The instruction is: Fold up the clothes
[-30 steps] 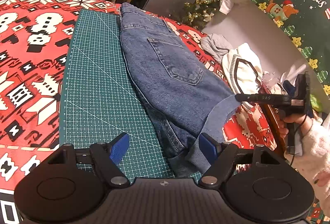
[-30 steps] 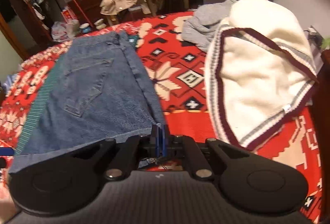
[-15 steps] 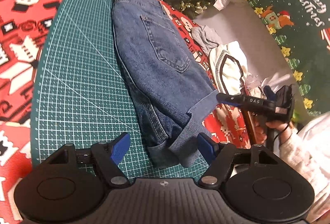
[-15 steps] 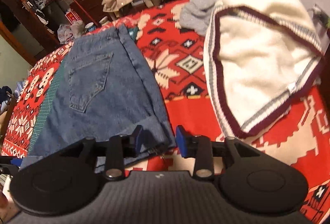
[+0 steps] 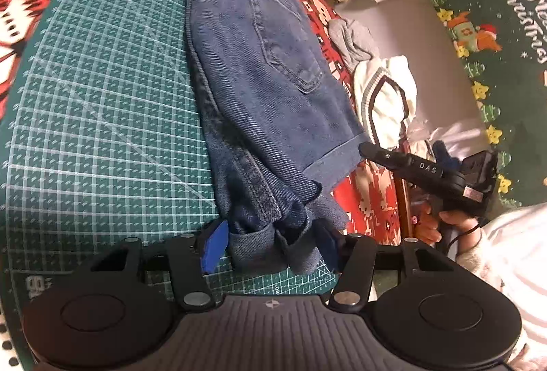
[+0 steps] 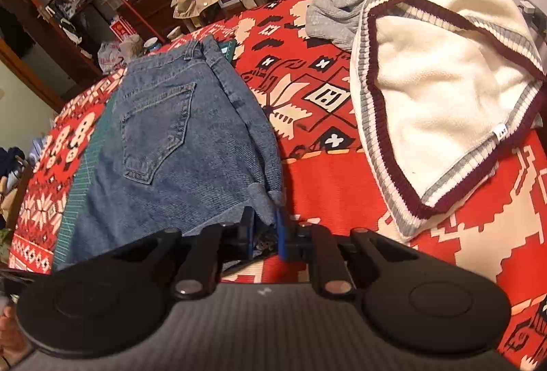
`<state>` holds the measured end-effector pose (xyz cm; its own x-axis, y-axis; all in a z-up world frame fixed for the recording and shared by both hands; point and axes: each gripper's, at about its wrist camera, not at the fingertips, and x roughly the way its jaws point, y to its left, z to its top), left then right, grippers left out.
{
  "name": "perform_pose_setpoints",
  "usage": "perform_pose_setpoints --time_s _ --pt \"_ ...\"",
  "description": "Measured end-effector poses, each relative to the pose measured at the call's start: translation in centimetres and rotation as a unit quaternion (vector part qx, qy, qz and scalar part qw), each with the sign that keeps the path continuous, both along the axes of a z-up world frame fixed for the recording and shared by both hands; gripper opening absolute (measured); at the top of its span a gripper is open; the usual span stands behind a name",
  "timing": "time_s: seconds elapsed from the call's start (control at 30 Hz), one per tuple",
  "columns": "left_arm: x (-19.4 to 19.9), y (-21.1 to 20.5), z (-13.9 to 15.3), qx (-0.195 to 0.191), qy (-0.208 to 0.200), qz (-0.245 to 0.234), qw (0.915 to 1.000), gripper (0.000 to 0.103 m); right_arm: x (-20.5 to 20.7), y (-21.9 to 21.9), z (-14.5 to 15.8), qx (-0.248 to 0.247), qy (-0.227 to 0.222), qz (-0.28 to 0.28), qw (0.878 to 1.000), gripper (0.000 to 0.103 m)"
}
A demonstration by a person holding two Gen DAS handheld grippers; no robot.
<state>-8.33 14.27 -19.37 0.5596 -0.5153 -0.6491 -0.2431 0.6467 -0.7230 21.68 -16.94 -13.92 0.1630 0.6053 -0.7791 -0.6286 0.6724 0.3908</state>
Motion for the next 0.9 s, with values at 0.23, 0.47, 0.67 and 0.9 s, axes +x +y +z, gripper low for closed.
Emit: perform_pose_setpoints --time_s 0.23,0.47,0.67,0.9 --pt "-0.2 0.2 0.8 0.04 0.009 0.016 0.9991 0.016 -0.5 -0.3 0.2 0.007 0.001 -0.017 1.0 0.011" --pt "-3.5 3.2 4.3 0.067 -0.022 0.058 0.9958 0.011 -2.8 0.0 2.3 0.042 0.025 -0.013 0.999 0.01" --pt "-7.8 6.8 4.3 0.064 -0.002 0.098 0.9931 0.009 -7.8 0.5 1.7 0.073 0.079 -0.006 0.994 0.01" --pt "-12.6 7.4 2.6 0.04 0.045 0.097 0.9935 0.009 -14.0 -0.1 -1.0 0.047 0.103 -0.002 0.994 0.01"
